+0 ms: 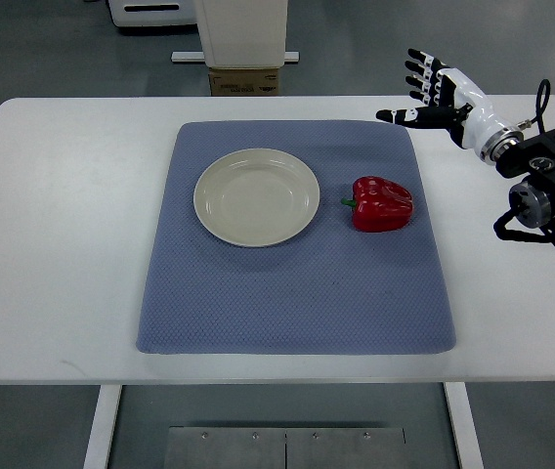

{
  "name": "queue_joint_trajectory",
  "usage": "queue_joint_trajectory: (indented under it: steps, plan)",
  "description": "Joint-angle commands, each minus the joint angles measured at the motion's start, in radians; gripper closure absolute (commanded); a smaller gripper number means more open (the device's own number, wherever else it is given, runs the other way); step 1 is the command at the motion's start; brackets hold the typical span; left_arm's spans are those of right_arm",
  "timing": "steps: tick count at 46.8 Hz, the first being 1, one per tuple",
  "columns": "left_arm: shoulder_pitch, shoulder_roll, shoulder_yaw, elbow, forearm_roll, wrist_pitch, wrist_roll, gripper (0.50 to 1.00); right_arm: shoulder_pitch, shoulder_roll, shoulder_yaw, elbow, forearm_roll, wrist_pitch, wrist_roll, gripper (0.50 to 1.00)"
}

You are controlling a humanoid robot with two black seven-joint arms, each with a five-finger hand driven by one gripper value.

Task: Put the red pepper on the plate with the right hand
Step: 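Reach the right hand down over the red bell pepper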

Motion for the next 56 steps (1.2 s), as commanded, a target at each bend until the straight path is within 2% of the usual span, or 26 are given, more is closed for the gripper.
queue_joint_trajectory:
  steps: [1, 9, 17, 29, 56]
  plan:
    - [0.000, 0.000, 0.000, 0.000, 0.000, 0.000, -0.001, 0.500, 0.023, -0.035, -0.074, 0.040, -0.002, 0.014, 0.001, 0.500]
    - [0.000, 0.000, 0.000, 0.000, 0.000, 0.000, -0.001, 0.500, 0.085, -0.061, -0.191, 0.092, -0.012, 0.019, 0.004, 0.500]
    - [-0.001, 0.000, 0.000, 0.000, 0.000, 0.000, -0.001, 0.500, 0.140, -0.074, -0.304, 0.097, -0.097, 0.022, 0.010, 0.500]
    - [0.000, 0.000, 0.000, 0.000, 0.000, 0.000, -0.001, 0.500, 0.214, -0.086, -0.424, 0.177, -0.157, 0.057, 0.016, 0.500]
    - [0.000, 0.000, 0.000, 0.000, 0.000, 0.000, -0.001, 0.500, 0.215, -0.084, -0.562, 0.166, -0.259, 0.054, 0.029, 0.500]
